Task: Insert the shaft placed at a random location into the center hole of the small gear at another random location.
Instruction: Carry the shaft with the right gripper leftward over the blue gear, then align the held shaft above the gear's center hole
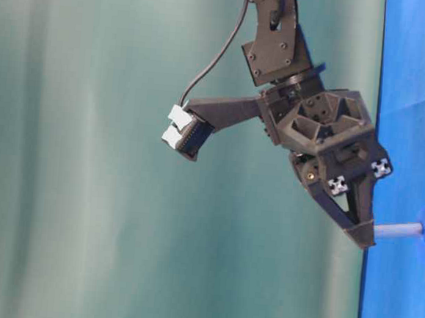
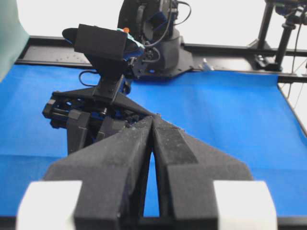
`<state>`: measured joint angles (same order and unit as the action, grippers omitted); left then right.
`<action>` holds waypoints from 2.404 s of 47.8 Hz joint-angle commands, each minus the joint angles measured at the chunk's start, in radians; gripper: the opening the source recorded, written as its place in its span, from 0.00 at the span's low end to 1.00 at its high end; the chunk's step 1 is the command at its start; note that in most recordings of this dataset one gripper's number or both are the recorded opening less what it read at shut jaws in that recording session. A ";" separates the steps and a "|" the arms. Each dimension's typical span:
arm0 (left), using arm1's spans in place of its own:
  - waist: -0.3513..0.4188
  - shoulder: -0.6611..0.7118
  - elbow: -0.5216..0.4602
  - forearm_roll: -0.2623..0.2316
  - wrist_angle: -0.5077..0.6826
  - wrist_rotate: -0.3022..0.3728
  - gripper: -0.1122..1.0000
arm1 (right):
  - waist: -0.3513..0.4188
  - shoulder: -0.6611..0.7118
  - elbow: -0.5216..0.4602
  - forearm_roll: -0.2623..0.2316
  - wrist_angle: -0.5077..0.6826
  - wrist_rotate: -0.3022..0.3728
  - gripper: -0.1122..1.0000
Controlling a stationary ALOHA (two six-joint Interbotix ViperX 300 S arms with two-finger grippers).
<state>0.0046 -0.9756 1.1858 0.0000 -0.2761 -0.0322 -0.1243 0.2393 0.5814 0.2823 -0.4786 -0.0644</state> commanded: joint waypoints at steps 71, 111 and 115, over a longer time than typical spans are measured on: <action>0.000 0.003 -0.009 0.002 -0.008 -0.002 0.10 | 0.015 -0.008 -0.008 0.003 -0.040 0.006 0.12; 0.002 0.005 -0.009 0.002 -0.008 -0.015 0.10 | 0.023 -0.114 0.006 -0.017 -0.040 -0.003 0.12; 0.000 0.003 -0.009 0.002 -0.008 -0.015 0.10 | 0.025 -0.109 0.008 -0.017 -0.040 -0.003 0.12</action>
<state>0.0046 -0.9756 1.1858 0.0000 -0.2761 -0.0460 -0.1028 0.1595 0.5952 0.2684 -0.5123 -0.0660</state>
